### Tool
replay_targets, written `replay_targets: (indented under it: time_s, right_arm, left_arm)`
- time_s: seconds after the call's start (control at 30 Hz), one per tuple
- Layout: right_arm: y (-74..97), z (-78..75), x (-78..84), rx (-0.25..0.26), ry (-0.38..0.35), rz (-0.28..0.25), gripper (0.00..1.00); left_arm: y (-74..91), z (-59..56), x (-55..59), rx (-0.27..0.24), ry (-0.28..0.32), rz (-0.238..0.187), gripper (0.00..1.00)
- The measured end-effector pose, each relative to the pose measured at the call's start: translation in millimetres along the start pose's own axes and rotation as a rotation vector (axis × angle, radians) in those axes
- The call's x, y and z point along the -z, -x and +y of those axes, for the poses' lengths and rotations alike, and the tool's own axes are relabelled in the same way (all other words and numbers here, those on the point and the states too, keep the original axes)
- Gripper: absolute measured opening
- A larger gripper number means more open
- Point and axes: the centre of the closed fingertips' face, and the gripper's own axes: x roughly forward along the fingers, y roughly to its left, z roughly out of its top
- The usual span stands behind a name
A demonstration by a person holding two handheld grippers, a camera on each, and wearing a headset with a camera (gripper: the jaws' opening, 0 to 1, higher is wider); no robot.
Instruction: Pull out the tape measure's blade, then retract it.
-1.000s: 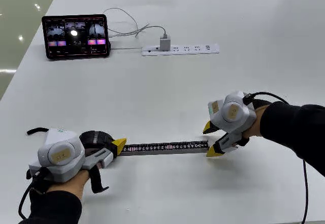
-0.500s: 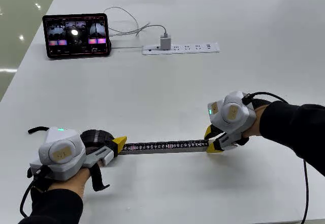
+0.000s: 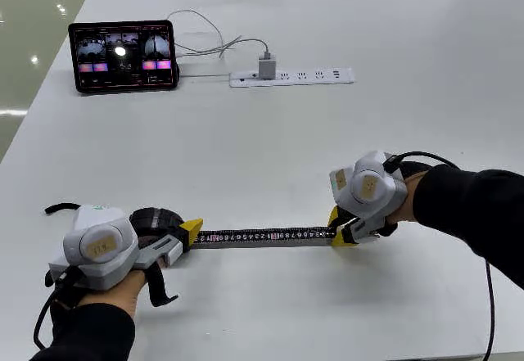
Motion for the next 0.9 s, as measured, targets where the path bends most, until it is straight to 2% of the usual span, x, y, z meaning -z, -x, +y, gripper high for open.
replay_targets:
  time_s: [0.27,0.4,0.47,0.6,0.8,0.9]
  right_arm:
    - [-0.2,-0.5,0.4,0.003,-0.033,0.014,0.11]
    - [-0.6,-0.4,0.4,0.005,-0.031,0.031,0.11]
    - [-0.6,-0.7,0.7,0.001,-0.006,0.041,0.11]
    - [-0.2,-1.3,0.8,0.004,-0.021,0.047,0.10]
    - [-0.9,-4.0,0.8,0.014,-0.087,0.067,0.10]
    - [-0.8,-3.5,1.1,0.018,-0.092,0.076,0.10]
  left_arm:
    - [-1.7,-2.7,7.3,0.006,0.001,0.021,0.87]
    - [-2.1,-4.7,9.6,0.010,0.006,0.033,0.82]
    - [-2.3,-4.7,10.8,0.010,0.012,0.037,0.79]
    - [-3.0,-5.3,12.4,0.013,0.019,0.046,0.74]
    - [-4.2,-6.8,14.4,0.014,0.023,0.055,0.69]
    - [-5.3,-8.1,16.4,0.017,0.019,0.061,0.67]
